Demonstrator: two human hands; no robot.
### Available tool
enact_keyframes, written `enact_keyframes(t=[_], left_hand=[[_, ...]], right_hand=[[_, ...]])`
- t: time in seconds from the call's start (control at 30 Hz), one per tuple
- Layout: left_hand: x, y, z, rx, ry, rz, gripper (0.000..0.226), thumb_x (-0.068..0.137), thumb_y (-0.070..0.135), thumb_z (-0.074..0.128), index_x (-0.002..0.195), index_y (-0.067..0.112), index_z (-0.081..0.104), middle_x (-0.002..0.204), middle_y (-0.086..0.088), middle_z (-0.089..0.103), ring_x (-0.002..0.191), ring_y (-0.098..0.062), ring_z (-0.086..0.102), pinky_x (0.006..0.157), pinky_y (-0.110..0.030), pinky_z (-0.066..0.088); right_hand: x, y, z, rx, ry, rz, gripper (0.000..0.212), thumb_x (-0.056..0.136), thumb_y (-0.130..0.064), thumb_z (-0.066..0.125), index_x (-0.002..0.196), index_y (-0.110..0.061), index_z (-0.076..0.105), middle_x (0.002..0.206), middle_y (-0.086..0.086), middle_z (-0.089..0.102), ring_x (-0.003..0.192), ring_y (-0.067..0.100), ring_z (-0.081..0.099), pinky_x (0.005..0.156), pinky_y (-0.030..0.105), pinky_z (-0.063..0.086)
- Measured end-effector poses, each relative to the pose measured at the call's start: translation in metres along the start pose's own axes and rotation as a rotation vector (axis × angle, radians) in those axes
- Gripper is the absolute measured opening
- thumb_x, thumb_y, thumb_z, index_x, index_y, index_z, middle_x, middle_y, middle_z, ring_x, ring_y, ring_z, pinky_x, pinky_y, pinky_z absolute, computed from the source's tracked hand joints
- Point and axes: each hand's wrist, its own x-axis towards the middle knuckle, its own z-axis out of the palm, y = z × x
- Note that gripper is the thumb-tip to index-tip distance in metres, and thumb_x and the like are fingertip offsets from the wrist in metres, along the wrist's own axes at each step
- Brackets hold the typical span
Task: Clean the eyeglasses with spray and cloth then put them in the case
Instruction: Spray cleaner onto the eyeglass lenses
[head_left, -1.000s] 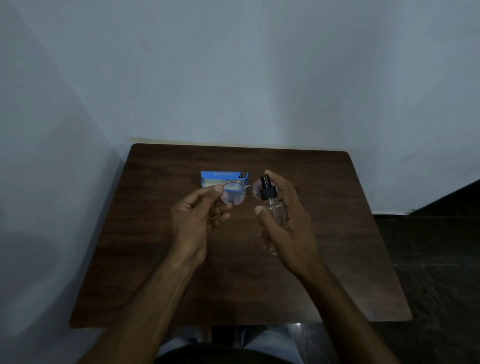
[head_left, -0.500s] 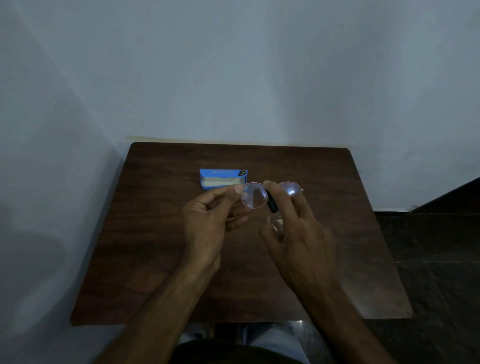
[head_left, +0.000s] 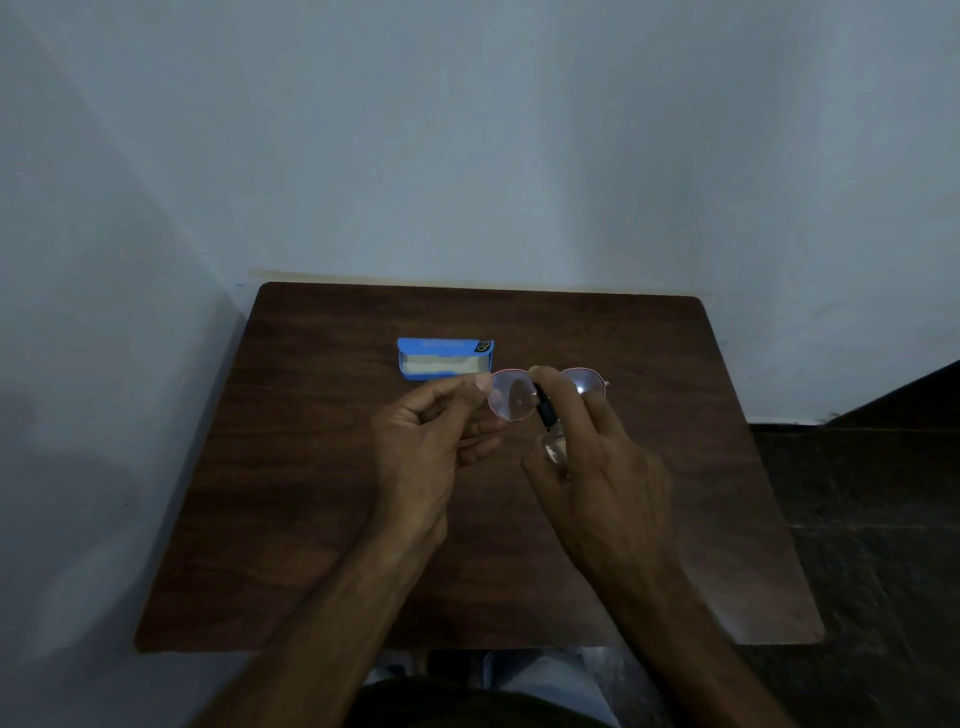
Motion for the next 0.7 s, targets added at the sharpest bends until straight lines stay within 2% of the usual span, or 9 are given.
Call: enact_keyframes(t=[0.17,0.3,0.37,0.43,0.5,0.6,0.7], left_hand=[[0.004,-0.004,0.000,-0.007,0.012,0.003,0.019,0.092,0.015,0.077,0.109,0.005,0.080,0.097,-0.013,0.081,0.085,-0.031,0.079,0.079,-0.043,0.064],[0.007,-0.007,-0.001,0.018,0.009,0.010,0.022,0.091,0.019,0.078,0.109,0.008,0.080,0.103,-0.013,0.081,0.100,-0.038,0.077,0.091,-0.058,0.061],[0.008,-0.007,-0.002,0.011,0.012,0.013,0.021,0.090,0.019,0.078,0.108,0.008,0.081,0.104,-0.013,0.081,0.102,-0.037,0.077,0.095,-0.061,0.059],[0.009,-0.007,-0.002,0.001,0.015,0.016,0.020,0.091,0.016,0.077,0.108,0.006,0.080,0.103,-0.013,0.081,0.102,-0.035,0.077,0.095,-0.058,0.060],[0.009,-0.005,-0.003,-0.010,0.019,0.002,0.018,0.091,0.015,0.077,0.106,0.006,0.081,0.101,-0.013,0.081,0.096,-0.033,0.078,0.087,-0.049,0.063],[0.008,-0.001,-0.006,-0.033,0.020,-0.031,0.017,0.093,0.013,0.075,0.108,0.006,0.080,0.096,-0.012,0.082,0.080,-0.023,0.079,0.066,-0.031,0.064],[0.010,0.000,-0.010,-0.037,0.017,-0.039,0.020,0.093,0.013,0.074,0.111,0.005,0.079,0.099,-0.012,0.082,0.079,-0.020,0.079,0.062,-0.028,0.063]], right_hand=[[0.004,-0.001,0.004,0.019,-0.007,-0.007,0.065,0.092,-0.028,0.068,0.148,-0.036,0.035,0.124,0.006,0.065,0.066,0.023,0.067,0.050,0.032,0.052],[0.007,-0.004,0.007,-0.019,-0.017,-0.023,0.056,0.089,-0.039,0.046,0.145,-0.039,0.038,0.118,0.000,0.065,0.066,0.022,0.067,0.050,0.038,0.057],[0.005,-0.006,0.008,0.006,-0.020,-0.022,0.056,0.088,-0.038,0.047,0.143,-0.039,0.038,0.119,-0.001,0.065,0.067,0.022,0.067,0.051,0.041,0.058],[0.003,-0.006,0.009,0.028,-0.018,-0.021,0.062,0.087,-0.031,0.061,0.143,-0.040,0.037,0.121,0.000,0.065,0.068,0.024,0.068,0.051,0.042,0.058],[0.000,-0.005,0.010,0.021,-0.021,-0.039,0.070,0.085,-0.022,0.072,0.144,-0.039,0.038,0.117,0.000,0.066,0.067,0.022,0.067,0.049,0.038,0.056],[-0.003,-0.002,0.011,0.038,-0.020,-0.023,0.076,0.082,-0.017,0.076,0.145,-0.038,0.038,0.119,-0.001,0.065,0.072,0.020,0.067,0.051,0.037,0.056],[-0.006,0.001,0.012,0.025,-0.026,-0.015,0.077,0.083,-0.017,0.077,0.147,-0.036,0.039,0.125,-0.001,0.064,0.075,0.019,0.068,0.053,0.030,0.050]])
